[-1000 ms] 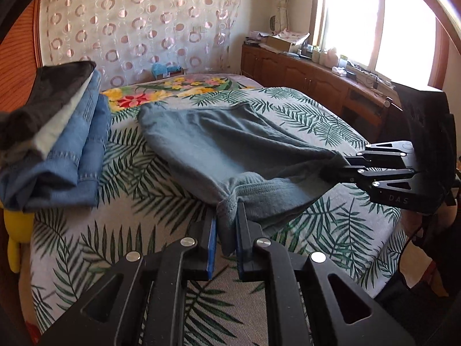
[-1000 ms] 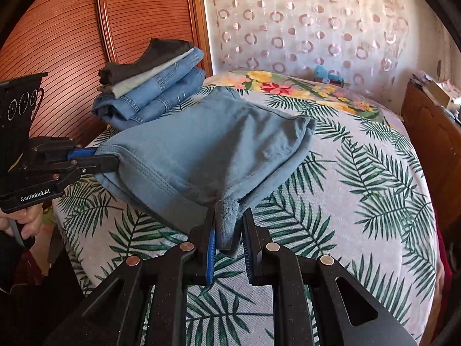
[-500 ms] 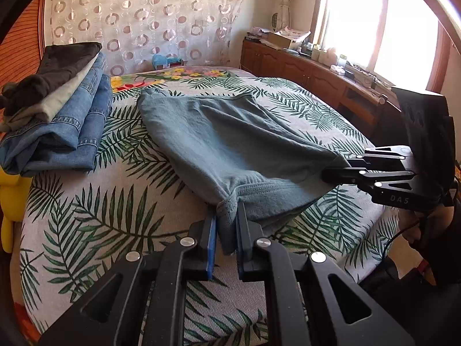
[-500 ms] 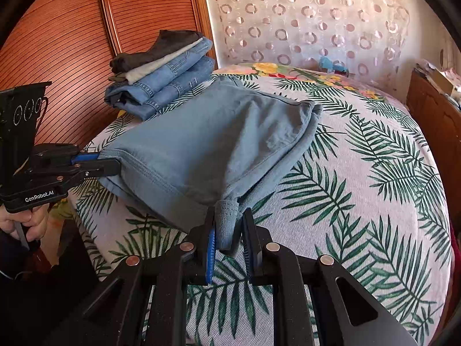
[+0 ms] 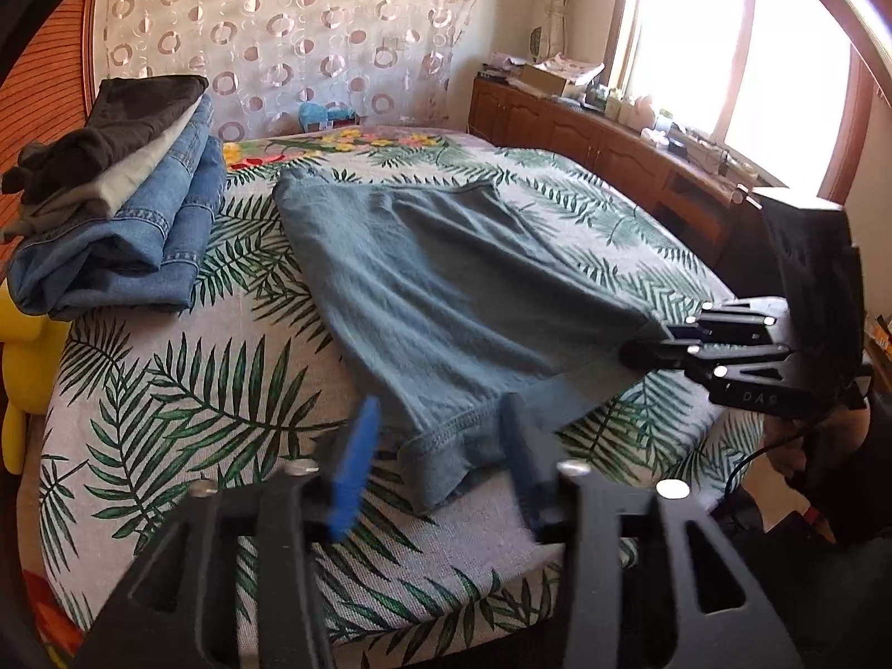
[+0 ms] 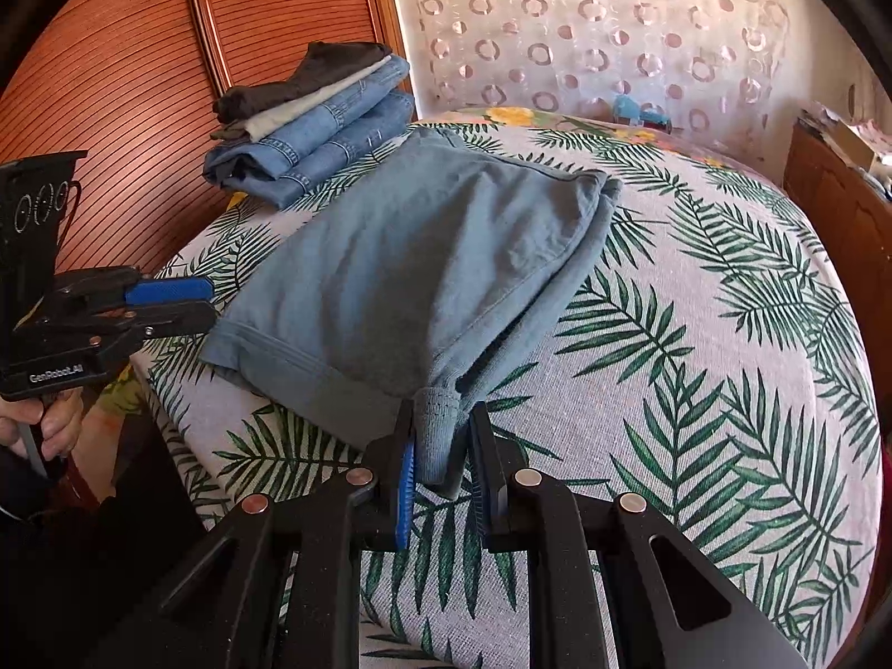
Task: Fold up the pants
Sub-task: 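Lower the held shorts back onto the bed with both grippers, then open both grippers and release the hem onto the bed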
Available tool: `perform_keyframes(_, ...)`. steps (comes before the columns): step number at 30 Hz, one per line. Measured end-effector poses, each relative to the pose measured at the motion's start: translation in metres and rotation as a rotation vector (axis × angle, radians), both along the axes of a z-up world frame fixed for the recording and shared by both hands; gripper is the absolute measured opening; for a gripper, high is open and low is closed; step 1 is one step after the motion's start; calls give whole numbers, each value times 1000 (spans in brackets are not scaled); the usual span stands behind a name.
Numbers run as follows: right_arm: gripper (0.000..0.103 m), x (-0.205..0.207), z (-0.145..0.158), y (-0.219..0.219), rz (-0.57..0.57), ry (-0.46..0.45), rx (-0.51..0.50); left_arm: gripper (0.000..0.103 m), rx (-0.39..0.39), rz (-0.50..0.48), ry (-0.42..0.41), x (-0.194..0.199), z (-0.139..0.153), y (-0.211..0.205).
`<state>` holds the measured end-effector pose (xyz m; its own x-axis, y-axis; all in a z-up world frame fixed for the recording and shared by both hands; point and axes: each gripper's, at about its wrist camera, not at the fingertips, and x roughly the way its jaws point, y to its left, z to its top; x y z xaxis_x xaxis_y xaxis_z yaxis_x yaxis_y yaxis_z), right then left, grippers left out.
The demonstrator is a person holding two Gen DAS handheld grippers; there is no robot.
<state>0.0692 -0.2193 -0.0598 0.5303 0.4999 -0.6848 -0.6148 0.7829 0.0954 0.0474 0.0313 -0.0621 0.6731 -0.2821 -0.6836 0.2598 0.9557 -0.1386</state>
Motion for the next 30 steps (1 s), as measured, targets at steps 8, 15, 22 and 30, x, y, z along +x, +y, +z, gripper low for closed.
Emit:
perform_keyframes(8, 27, -2, 0, -2, -27, -8, -9, 50, -1, 69, 31, 13, -12, 6)
perform_keyframes(15, 32, -7, 10, -15, -53, -28, 20, 50, 8, 54, 65, 14, -28, 1)
perform_keyframes(22, 32, -5, 1, -19, -60, 2, 23, 50, 5, 51, 69, 12, -36, -1)
perform_keyframes(30, 32, -3, 3, -12, -45, 1, 21, 41, -12, 46, 59, 9, -37, -3)
